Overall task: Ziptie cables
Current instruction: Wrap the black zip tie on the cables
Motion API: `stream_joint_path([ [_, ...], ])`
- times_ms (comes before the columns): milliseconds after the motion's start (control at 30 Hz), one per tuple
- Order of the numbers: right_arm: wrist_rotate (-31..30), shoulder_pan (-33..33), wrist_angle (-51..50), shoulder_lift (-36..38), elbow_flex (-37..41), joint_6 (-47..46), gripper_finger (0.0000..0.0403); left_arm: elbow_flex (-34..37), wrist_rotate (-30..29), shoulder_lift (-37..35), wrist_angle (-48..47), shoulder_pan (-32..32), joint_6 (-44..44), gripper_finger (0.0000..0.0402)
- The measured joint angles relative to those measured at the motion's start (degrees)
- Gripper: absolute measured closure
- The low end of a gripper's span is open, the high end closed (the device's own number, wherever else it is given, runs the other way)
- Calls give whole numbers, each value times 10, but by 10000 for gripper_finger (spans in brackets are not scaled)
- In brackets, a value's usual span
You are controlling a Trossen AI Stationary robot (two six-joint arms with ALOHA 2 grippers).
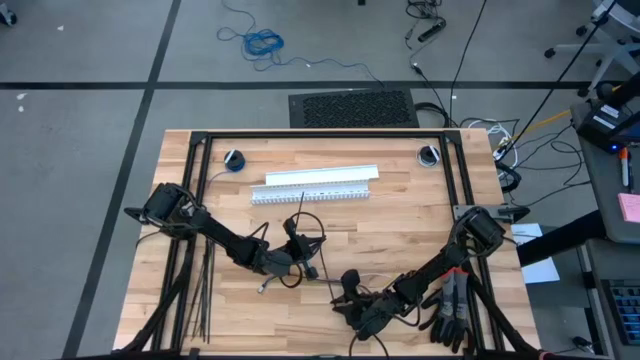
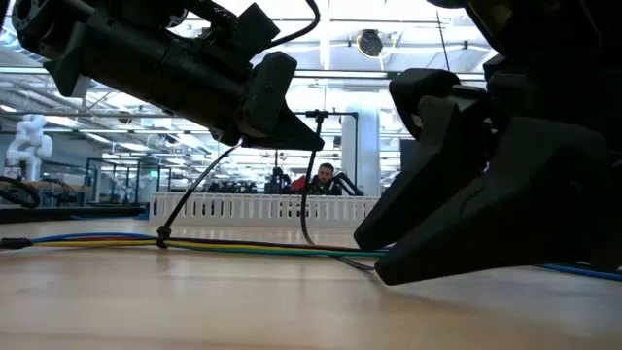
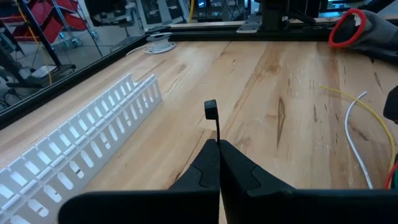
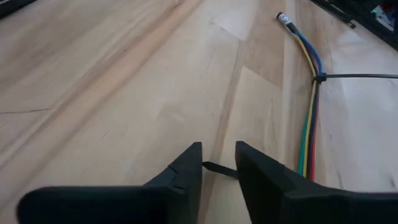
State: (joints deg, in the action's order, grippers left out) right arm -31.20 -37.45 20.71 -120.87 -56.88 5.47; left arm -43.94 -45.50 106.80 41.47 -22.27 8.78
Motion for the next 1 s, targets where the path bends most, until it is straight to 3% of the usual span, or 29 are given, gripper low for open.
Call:
stream_joint_path([
  [267, -17, -10, -19, 10, 0, -7, 397, 0, 0, 0, -1, -6, 0, 402],
  [733, -130, -35, -111, 90, 5, 25, 403, -1, 32, 0, 1, -34, 24, 402],
  [1000, -107, -35, -102, 107, 3, 11, 403, -1, 35, 0, 2, -48, 58, 402],
])
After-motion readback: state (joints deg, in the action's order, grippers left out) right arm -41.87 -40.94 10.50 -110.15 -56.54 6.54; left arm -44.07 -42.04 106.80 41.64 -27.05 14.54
